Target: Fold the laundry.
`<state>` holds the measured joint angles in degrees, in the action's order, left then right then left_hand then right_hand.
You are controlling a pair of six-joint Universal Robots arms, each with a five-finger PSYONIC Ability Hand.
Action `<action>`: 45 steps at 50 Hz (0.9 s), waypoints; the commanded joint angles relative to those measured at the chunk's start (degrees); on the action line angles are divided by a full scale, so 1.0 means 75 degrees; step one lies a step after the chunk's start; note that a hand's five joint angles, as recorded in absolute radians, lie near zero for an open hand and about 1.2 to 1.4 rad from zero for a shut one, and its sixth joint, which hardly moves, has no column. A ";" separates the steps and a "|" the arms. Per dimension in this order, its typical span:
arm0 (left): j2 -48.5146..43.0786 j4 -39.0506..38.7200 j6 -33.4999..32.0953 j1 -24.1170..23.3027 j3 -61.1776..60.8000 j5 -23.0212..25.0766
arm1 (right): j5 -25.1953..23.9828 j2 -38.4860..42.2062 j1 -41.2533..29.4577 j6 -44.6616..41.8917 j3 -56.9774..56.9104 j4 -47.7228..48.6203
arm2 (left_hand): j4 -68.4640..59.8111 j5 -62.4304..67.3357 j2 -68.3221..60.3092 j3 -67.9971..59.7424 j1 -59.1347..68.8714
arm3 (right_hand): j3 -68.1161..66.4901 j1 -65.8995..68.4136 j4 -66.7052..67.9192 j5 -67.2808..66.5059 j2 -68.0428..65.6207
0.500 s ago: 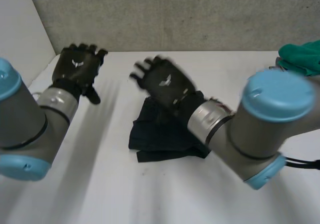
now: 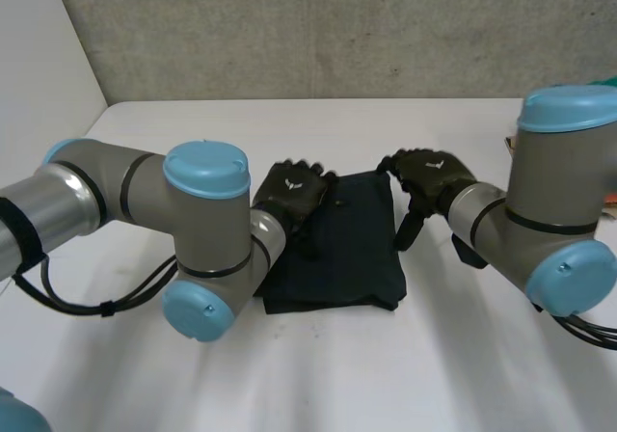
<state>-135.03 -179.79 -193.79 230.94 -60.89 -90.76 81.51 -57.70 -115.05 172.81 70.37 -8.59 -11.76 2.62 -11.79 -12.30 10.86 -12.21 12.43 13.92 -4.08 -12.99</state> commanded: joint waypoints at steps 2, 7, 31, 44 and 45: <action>0.0005 0.0909 -0.0492 -0.0065 -0.0249 -0.0882 | 0.0007 0.0954 -0.0163 -0.0025 -0.0617 -0.0378 | -0.0063 -0.0052 -0.0059 0.0009 0.0184 | 0.0295 -0.0324 -0.0523 0.0544 0.0399; 0.0005 0.0992 -0.0809 -0.0112 -0.0518 -0.0941 | 0.0007 0.1423 -0.0233 -0.0212 -0.0758 -0.0425 | -0.0040 -0.0074 -0.0036 0.0031 0.0161 | 0.0295 -0.0324 -0.0523 0.0544 0.0399; 0.1291 0.0723 -0.1255 -0.0077 -0.0776 -0.1328 | 0.0675 -0.0484 -0.0397 -0.1560 0.0564 0.0921 | 0.0027 -0.0141 0.0031 0.0098 0.0094 | 0.0295 -0.0324 -0.0523 0.0544 0.0399; 0.3192 0.0839 -0.0844 0.0848 -0.1608 0.2138 | 0.0675 -0.1904 -0.1100 -0.1912 0.4080 0.3358 | 0.0027 -0.0141 0.0031 0.0098 0.0094 | 0.0295 -0.0324 -0.0523 0.0544 0.0399; 0.3250 0.0874 -0.0833 0.0965 -0.1678 0.2477 | 0.0687 -0.1881 -0.1194 -0.1900 0.4314 0.3627 | 0.0049 -0.0164 0.0053 0.0121 0.0071 | 0.0295 -0.0324 -0.0523 0.0544 0.0399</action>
<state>-114.54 -174.15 -200.70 233.26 -69.85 -87.12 86.44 -70.28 -120.03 158.50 91.34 8.41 -11.76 2.61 -11.79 -12.30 10.72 -12.21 8.51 13.92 -3.79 -12.99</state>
